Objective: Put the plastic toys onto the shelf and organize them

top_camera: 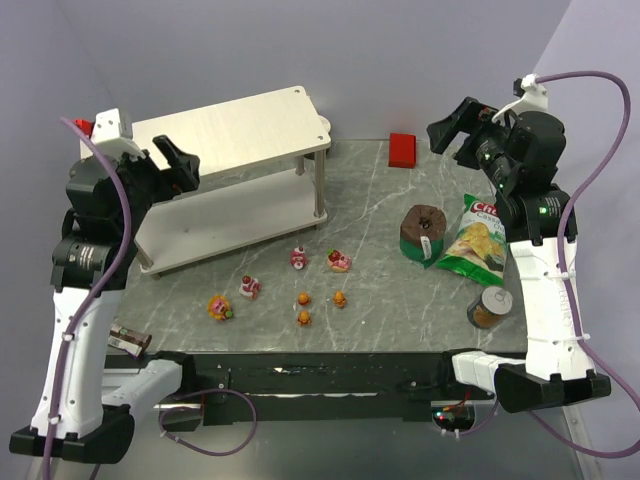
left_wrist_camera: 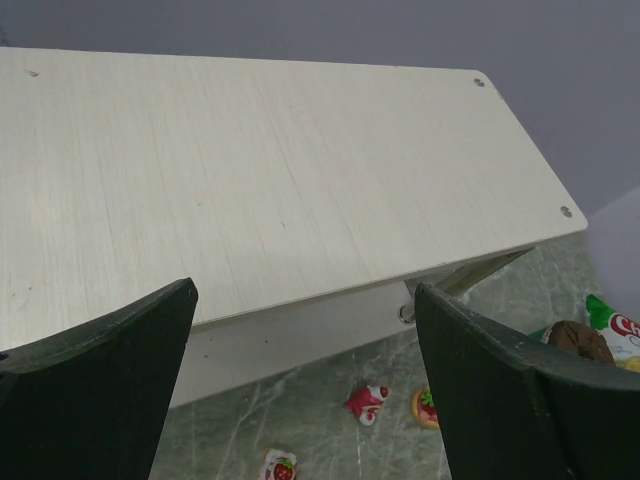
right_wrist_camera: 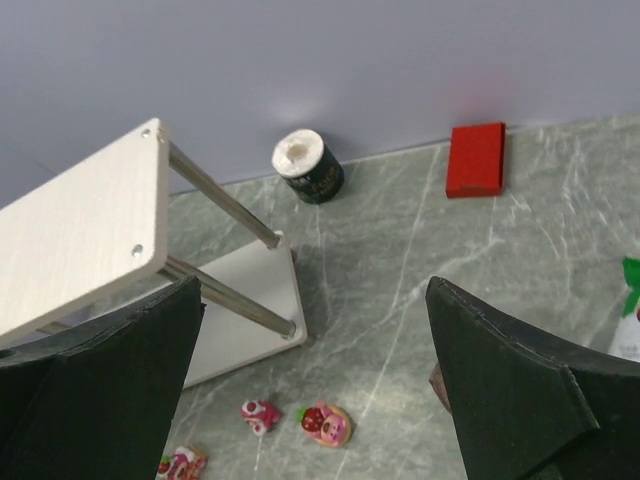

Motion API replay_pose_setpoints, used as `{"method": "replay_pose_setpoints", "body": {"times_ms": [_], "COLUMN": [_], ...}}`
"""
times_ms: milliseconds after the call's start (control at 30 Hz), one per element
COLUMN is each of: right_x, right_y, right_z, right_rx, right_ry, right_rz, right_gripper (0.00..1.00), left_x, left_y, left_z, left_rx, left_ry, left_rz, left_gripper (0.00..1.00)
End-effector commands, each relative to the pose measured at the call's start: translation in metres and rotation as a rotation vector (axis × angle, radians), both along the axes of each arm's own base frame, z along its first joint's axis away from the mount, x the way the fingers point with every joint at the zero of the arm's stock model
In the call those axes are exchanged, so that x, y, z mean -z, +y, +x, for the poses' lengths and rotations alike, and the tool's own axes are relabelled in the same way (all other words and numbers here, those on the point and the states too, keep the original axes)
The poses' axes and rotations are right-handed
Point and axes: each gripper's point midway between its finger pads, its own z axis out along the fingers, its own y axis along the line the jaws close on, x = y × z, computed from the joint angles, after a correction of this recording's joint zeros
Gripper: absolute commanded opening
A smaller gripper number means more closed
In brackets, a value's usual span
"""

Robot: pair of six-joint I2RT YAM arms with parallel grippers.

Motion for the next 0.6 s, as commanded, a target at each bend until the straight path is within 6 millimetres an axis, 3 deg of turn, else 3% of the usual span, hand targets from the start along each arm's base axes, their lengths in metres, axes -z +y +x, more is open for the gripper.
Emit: {"method": "replay_pose_setpoints", "body": {"times_ms": [0, 33, 67, 133, 167, 267, 300, 467, 500, 567], "right_x": [0.017, 0.022, 0.023, 0.033, 0.030, 0.026, 0.023, 0.027, 0.031, 0.038], "right_y": [-0.007, -0.007, -0.006, -0.007, -0.009, -0.005, -0.001, 0.023, 0.024, 0.026], "right_z": [-0.007, -0.009, -0.013, -0.018, -0.024, -0.029, -0.031, -0.029, -0.028, -0.029], "right_rx": [0.032, 0.028, 0.019, 0.018, 0.019, -0.006, -0.035, -0.182, -0.186, -0.203], "right_ry": [0.079, 0.094, 0.096, 0.113, 0.093, 0.052, 0.035, 0.055, 0.067, 0.086], "right_rz": [-0.013, -0.017, -0.026, -0.039, -0.046, -0.050, -0.052, -0.054, -0.053, -0.051], "right_gripper": [1.00, 1.00, 1.00, 1.00, 1.00, 1.00, 1.00, 1.00, 1.00, 1.00], "left_x": [-0.009, -0.009, -0.002, 0.004, 0.010, 0.023, 0.021, 0.037, 0.040, 0.054], "left_y": [-0.015, -0.020, -0.042, -0.062, -0.081, -0.111, -0.125, -0.162, -0.184, -0.199], "left_z": [-0.014, -0.018, -0.026, -0.036, -0.045, -0.063, -0.078, -0.102, -0.118, -0.110], "left_rx": [0.096, 0.136, 0.277, 0.421, 0.552, 0.775, 0.893, 1.072, 1.135, 1.063], "left_ry": [-0.052, -0.059, -0.049, -0.063, -0.061, -0.046, -0.056, 0.000, 0.012, 0.058], "left_rz": [-0.021, 0.002, 0.018, 0.063, 0.050, 0.024, 0.001, -0.039, -0.045, -0.041], "left_gripper": [0.96, 0.96, 0.96, 0.96, 0.96, 0.96, 0.96, 0.96, 0.96, 0.96]}}
